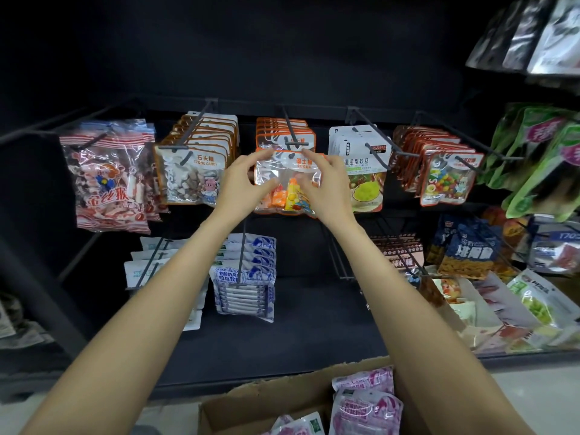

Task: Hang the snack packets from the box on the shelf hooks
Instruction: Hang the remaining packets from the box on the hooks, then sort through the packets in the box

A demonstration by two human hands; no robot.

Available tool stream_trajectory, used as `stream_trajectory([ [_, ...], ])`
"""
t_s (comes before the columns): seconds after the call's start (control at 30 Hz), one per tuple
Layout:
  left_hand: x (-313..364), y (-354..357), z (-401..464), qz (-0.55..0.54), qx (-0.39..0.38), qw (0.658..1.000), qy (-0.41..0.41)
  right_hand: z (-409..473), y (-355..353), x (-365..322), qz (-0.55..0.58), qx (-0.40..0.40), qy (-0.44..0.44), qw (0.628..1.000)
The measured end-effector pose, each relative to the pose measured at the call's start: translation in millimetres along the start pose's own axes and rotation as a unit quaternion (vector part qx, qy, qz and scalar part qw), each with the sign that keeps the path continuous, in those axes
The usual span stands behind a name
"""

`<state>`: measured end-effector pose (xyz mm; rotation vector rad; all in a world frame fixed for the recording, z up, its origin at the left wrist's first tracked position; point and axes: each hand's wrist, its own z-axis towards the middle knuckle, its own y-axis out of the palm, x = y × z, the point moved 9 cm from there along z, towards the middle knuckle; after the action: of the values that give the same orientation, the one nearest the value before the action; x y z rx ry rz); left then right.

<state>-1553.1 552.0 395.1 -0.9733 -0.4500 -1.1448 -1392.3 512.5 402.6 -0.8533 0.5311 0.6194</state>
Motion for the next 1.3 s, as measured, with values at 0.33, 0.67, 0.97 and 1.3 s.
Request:
stream_trajectory([
  [0.33,-12.1,15.0,39.3,0.219,0.054,0.974,-0.017,28.8,52.3,22.1,-0.392,-0.115,-0.017,0.912],
  [0.67,4.2,29.9,-136.0,0.143,0.038,0.987,0.069,-154.6,20.5,51.0,-0.182,-0.099,-0.037,0.978],
  [0.97,-136.5,105.4,-307.8,0.175,-0.271,0.935,-0.144,-367.0,20.3,210.1,-0.196,-0.365,0.168,0.895],
  [1.3,-231.6,194.9,-346.8,0.318,-0.312,0.886,-0.127,-402.0,89.9,340.2,-0.268,-0.377,0.228,0.857],
])
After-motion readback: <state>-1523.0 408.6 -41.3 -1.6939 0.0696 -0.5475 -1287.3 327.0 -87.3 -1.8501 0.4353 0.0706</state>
